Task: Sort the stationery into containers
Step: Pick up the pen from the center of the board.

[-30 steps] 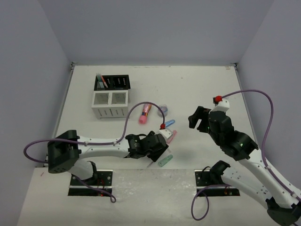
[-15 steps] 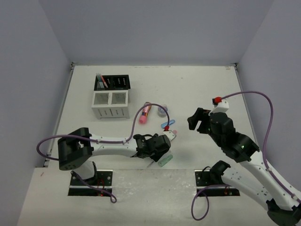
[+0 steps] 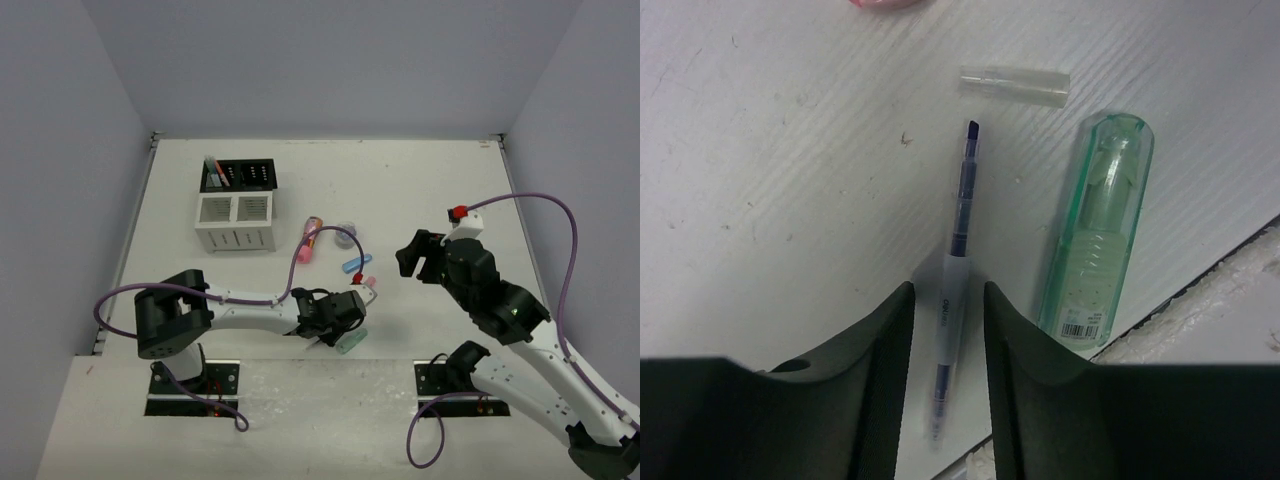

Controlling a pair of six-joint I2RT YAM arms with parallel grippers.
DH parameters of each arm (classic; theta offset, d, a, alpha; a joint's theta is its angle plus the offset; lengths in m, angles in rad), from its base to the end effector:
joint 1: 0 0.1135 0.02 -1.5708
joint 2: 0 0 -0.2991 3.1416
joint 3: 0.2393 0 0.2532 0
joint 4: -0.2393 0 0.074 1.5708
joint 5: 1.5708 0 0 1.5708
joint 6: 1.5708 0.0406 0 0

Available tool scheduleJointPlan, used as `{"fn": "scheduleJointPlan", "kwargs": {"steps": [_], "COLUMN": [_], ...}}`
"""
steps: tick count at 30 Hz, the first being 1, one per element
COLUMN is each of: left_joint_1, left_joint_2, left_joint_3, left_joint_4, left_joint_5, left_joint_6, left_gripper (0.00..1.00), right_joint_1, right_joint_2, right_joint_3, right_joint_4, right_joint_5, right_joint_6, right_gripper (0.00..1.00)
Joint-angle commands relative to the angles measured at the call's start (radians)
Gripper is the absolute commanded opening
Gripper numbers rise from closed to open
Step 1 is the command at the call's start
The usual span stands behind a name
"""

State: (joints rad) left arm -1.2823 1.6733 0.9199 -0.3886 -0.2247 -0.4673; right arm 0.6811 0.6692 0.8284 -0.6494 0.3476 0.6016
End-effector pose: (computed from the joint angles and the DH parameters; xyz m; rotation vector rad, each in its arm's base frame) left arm 0.0992 -0.3026 0.1832 1.0039 2.4921 -0.2545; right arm 0.1002 0.0634 0.3445 0.1341 2.0544 0.4467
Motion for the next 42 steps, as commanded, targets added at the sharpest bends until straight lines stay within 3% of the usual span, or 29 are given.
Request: {"fn": "scheduleJointPlan", "kwargs": {"steps": [1,9,12,19,24,28,34,42], "left_joint_1": [-0.006,-0.005,-0.006,0.026,0.142,0.18,0.186,0.186], "left_joint_2": [0.04,0.072,0.05,-0.076,-0.269,-0.477,-0.679,-0.945], "left_joint_3": [0.027,0.007,-0.005,-0.014,-0.031,-0.02,-0.012,-0.113], "left_joint_4": [0.012,-0.044,-0.057,-0.096,-0.122,-0.134,-0.176,-0.158], "left_joint_5": [0.008,-0.03,-0.036,-0.131,-0.256,-0.396,-0.472,-0.486], "left_joint_6": [-0.015,-0.03,-0.028,-0.073,-0.132,-0.128,0.028,-0.024], "left_gripper": [0.32,0.03,0.0,0.0,0.0,0.0,0.0,0.0], "right_joint_1": [-0.003,-0.003,-0.003,-0.003,-0.002,0.016,0.186,0.231], "right_joint_2": [0.004,0.0,0.0,-0.008,0.04,0.216,0.48,0.725], "right_joint_3": [-0.011,-0.014,-0.017,-0.027,-0.036,-0.003,0.104,0.149], "right_joint_4": [0.042,0.048,0.053,0.062,0.059,0.033,-0.05,-0.006], "right_joint_5": [-0.02,-0.035,-0.045,-0.06,-0.092,-0.223,-0.166,-0.204], "right_joint_6": [-0.014,-0.016,-0.016,-0.013,-0.027,-0.063,-0.099,-0.089], "right_gripper": [0.76,0.76,0.76,0.75,0.73,0.69,0.68,0.45]}}
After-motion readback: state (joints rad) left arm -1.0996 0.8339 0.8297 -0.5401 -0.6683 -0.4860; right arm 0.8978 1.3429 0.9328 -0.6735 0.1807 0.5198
